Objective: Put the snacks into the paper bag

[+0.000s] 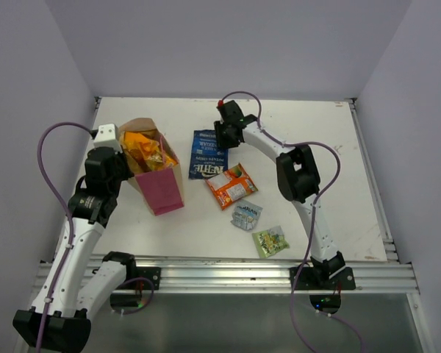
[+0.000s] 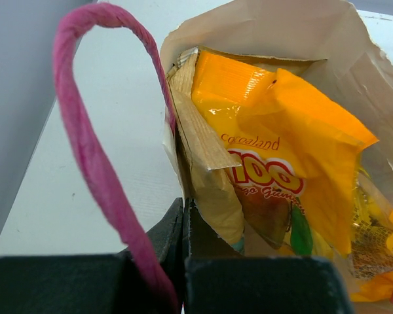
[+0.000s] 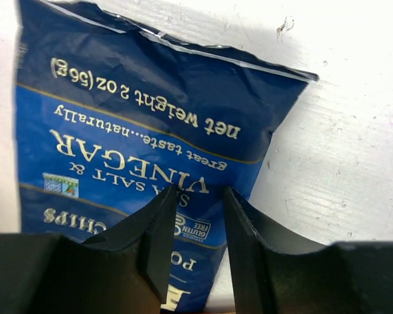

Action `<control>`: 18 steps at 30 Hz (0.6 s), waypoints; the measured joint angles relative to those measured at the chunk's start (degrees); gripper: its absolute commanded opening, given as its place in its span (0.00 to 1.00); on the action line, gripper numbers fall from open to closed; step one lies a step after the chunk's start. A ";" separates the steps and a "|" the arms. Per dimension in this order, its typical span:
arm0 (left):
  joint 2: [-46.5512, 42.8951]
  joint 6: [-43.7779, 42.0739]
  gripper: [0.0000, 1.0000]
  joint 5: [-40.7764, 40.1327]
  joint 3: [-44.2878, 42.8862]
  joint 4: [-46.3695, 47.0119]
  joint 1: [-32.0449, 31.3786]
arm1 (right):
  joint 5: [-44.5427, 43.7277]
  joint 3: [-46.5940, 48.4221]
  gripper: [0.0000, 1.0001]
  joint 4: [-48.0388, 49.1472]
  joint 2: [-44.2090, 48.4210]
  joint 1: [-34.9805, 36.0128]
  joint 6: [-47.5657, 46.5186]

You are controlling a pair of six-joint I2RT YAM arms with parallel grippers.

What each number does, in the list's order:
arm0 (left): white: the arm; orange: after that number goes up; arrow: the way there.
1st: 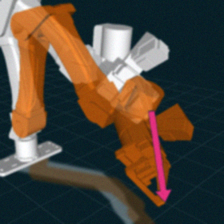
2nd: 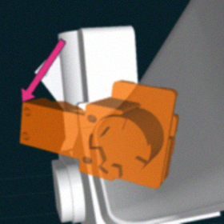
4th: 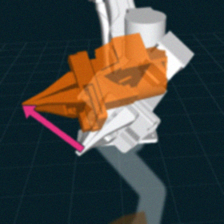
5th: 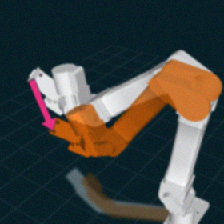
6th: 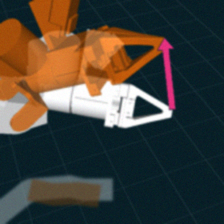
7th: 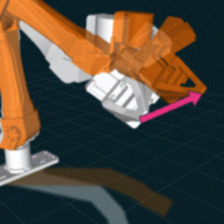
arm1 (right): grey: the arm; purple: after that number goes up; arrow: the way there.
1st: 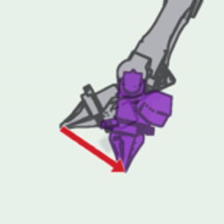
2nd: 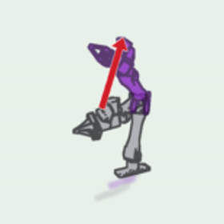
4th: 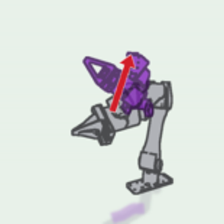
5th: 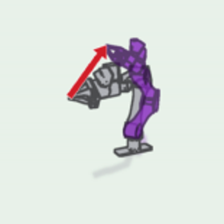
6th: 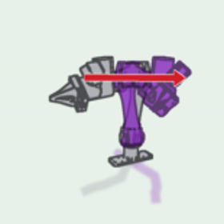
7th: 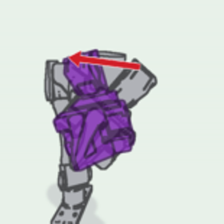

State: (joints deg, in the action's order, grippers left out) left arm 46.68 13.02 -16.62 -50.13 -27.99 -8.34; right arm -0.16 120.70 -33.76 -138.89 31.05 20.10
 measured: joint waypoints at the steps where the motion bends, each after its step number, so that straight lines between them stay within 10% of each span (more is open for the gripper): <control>1: 0.04 0.00 0.00 0.13 0.00 0.09 0.00 | 0.02 -0.55 0.47 0.26 -0.22 0.00 0.00; 5: 0.09 -0.02 0.00 0.37 0.00 0.20 0.00 | 0.52 -1.88 0.74 1.73 -0.07 0.04 -0.13; 18: 0.09 -0.04 0.00 1.20 0.00 0.55 0.00 | 0.33 -2.12 0.80 1.77 0.15 0.24 -1.62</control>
State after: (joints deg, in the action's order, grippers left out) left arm 46.76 12.97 -15.42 -50.13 -27.44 -8.34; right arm 0.16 118.58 -31.99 -138.74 31.29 18.48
